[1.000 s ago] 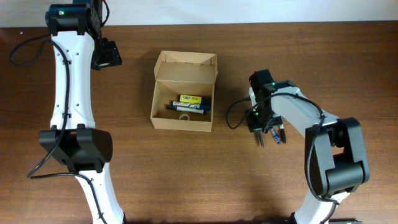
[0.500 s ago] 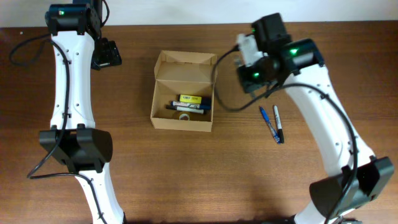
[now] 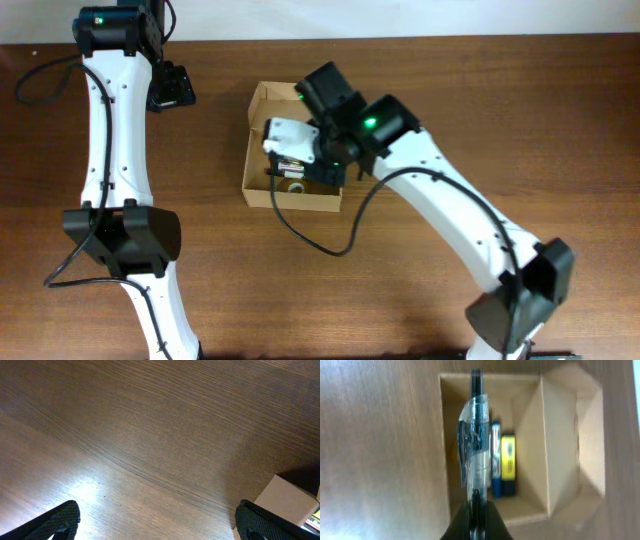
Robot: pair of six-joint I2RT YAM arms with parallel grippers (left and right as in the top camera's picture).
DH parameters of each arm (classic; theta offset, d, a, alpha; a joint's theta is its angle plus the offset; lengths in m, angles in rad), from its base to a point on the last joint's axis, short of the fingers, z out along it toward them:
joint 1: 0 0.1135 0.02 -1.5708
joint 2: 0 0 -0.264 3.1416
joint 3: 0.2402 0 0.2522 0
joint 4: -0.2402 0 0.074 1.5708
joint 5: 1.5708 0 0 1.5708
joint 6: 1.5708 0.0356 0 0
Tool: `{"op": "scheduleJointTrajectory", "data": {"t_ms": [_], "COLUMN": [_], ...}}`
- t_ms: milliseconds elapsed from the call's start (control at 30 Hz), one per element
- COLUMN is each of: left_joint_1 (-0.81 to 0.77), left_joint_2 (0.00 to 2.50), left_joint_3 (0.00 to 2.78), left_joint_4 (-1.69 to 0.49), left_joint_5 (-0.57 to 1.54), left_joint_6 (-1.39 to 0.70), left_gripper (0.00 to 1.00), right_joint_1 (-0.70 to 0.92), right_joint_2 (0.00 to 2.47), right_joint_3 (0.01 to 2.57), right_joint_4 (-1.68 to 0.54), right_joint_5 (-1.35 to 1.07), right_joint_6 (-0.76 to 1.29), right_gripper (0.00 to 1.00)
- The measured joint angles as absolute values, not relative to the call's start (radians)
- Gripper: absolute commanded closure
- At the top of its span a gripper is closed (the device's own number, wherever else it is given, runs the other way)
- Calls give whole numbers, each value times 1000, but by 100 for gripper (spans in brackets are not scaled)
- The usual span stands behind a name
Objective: Pack container
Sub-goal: 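Carry the clear pen into the box and release it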
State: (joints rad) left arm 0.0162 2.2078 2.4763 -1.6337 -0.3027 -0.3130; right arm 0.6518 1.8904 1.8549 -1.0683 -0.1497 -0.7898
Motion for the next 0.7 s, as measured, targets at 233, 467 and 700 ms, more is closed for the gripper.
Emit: {"op": "scheduleJointTrajectory", "data": {"t_ms": [233, 467, 700], "left_joint_1": [16, 16, 16], "left_joint_2": [2208, 2208, 2208], "left_joint_3": [2476, 2476, 2476], "left_joint_4": [-1634, -1634, -1634], "left_joint_5": [-303, -303, -303], "left_joint_6": [-313, -313, -313], "left_gripper": [0, 0, 0], "right_joint_1": [650, 639, 633], "right_joint_2": [1996, 2091, 2183], "right_joint_3": [1855, 1855, 1855], "right_joint_4": [-946, -912, -930], "right_joint_5": [-148, -144, -124], "right_joint_6": [-854, -859, -802], "right_gripper": [96, 96, 96]}}
